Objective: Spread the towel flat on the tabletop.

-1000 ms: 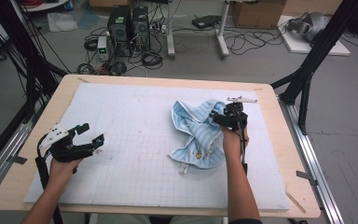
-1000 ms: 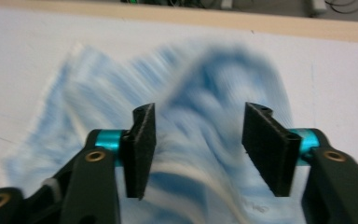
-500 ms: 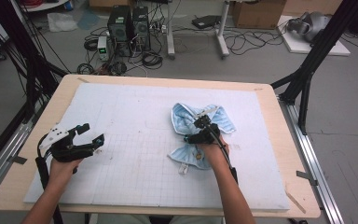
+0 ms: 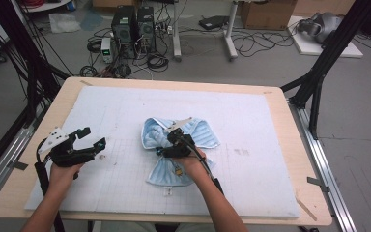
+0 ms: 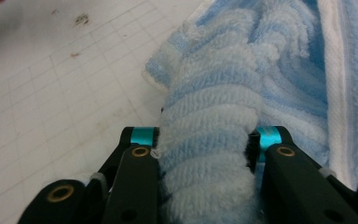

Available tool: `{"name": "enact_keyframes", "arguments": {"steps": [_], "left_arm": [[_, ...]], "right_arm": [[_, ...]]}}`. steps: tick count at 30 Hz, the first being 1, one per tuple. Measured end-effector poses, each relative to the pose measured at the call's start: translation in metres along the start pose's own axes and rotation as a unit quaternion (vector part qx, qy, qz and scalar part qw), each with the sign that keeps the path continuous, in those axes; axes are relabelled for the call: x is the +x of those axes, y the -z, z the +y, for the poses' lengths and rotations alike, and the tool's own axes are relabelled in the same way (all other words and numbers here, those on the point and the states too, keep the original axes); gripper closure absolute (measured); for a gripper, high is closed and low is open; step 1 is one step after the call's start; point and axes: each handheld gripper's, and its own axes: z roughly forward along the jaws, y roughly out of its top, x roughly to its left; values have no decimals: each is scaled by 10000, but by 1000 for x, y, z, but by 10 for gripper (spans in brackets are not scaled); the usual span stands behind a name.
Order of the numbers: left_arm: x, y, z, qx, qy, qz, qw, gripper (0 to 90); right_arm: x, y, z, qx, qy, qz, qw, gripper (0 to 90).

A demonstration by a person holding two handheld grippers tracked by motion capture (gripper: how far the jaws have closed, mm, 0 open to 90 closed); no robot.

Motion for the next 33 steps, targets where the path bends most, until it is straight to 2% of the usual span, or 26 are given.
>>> {"name": "enact_keyframes", "arguments": {"steps": [1,2,3,4,7,8,9,10,12,14,15,20,22,24,26,28,29,30,31,33], "left_arm": [[0,0,0,-2,5,7,10000,187],[0,0,0,-11,17,10,10000,187],[1,1,0,-10,16,17,10000,187],[1,1,0,12,17,6,10000,187],[1,1,-1,47,26,11,10000,186],[1,1,-2,54,36,12,10000,187],[1,1,-2,57,26,11,10000,187],[0,0,-2,50,20,23,10000,187],[0,0,-2,54,28,14,10000,187],[-1,-1,-1,67,27,1,10000,187],[-1,-1,-1,66,19,4,10000,187],[-1,-3,-2,89,29,-21,10000,187],[-1,-3,-2,86,26,-27,10000,187],[-1,-3,-2,79,27,-28,10000,187],[0,-2,-2,80,35,-15,10000,187],[0,-2,-3,83,42,-9,10000,187],[0,-2,-3,92,35,-10,10000,187],[0,-3,-3,92,45,-14,9999,187],[0,-3,-3,105,37,-14,9999,187],[0,-3,-3,108,23,-23,9999,187]], "right_arm": [[0,0,0,0,0,0,10000,599],[2,-4,1,8,25,-73,10000,461],[2,-4,1,8,25,-73,10000,461],[2,-3,1,-40,-17,-91,9999,399],[-3,18,2,-394,-183,-47,9990,322],[-12,42,0,-763,-300,-2,9966,307],[-15,50,-1,-844,-292,-104,9959,309],[-15,50,-1,-844,-292,-104,9959,309],[-28,70,-7,-810,-278,-674,9940,348],[-43,76,-16,-592,-395,-1051,9919,383],[-53,75,-25,-394,-476,-1232,9905,401],[-59,63,-27,-212,-545,-1220,9908,431],[-66,47,-25,12,-831,-1140,9900,463],[-67,41,-24,54,-849,-1145,9898,468],[-69,30,-23,109,-960,-1110,9891,541],[-69,26,-20,79,-891,-1179,9890,616],[-71,24,-16,167,-854,-1209,9888,746],[-71,24,-16,167,-854,-1209,9888,746],[-71,22,-9,274,-633,-1315,9889,842],[-70,19,0,351,-402,-1419,9884,850]]}}
